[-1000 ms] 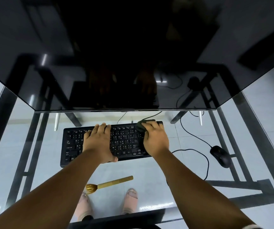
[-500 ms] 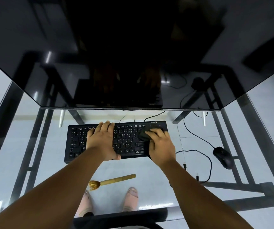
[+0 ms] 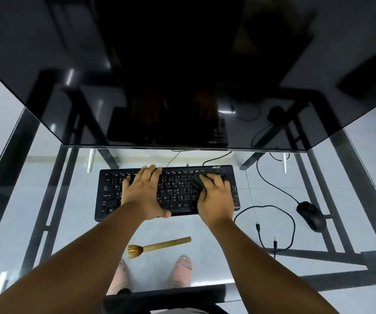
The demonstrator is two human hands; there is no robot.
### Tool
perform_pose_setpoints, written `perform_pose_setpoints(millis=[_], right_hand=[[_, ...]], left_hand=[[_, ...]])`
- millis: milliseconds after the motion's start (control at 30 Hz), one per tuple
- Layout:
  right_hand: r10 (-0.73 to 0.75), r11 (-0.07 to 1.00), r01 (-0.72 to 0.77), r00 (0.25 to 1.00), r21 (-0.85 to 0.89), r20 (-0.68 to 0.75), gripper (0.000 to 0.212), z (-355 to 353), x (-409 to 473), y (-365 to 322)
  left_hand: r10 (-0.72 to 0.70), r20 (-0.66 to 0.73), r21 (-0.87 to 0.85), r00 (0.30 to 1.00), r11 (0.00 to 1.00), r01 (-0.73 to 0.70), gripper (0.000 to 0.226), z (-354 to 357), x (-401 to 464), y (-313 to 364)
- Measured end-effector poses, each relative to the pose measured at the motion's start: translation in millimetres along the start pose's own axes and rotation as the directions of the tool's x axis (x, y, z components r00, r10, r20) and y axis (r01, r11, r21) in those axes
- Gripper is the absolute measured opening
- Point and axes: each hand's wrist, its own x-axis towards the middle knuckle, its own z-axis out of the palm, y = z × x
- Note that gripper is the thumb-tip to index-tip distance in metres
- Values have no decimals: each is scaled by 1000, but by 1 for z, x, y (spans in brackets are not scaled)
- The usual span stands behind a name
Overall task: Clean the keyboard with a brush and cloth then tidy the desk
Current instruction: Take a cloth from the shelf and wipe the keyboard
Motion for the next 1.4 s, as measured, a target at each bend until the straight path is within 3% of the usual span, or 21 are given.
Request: perform_pose_setpoints(millis=[200, 333, 400, 567, 767, 967, 1167, 1400], right_hand=[[-288, 957, 288, 946, 22, 151, 48, -8, -3, 12], [-60, 998, 61, 998, 26, -34, 47, -15, -7, 42], [-40, 999, 40, 998, 18, -47, 49, -10, -10, 33], [-324, 946, 321, 938, 41, 123, 53, -9, -15, 18], [-219, 974, 219, 976, 60, 0, 49, -14, -7, 41], [-383, 923, 374, 915, 87, 127, 49, -14, -10, 29], [-328, 944, 325, 942, 53, 75, 40, -14, -1, 27], [-474, 881, 464, 855, 98, 212, 49, -2, 3, -11]], left_hand=[[52, -29, -43, 998, 998, -53, 128, 9, -5, -9], [58, -127, -60, 990, 996, -66, 119, 22, -18, -19], [30, -166, -59, 986, 997, -40, 117, 27, -24, -24], [6, -178, -63, 984, 998, -18, 116, 33, -29, -31], [2, -171, -71, 985, 997, -15, 118, 33, -27, -32], [9, -182, -90, 983, 996, -26, 119, 33, -27, -33], [6, -184, -100, 983, 995, -25, 119, 33, -27, -33], [24, -165, -97, 986, 994, -41, 122, 30, -26, -36]])
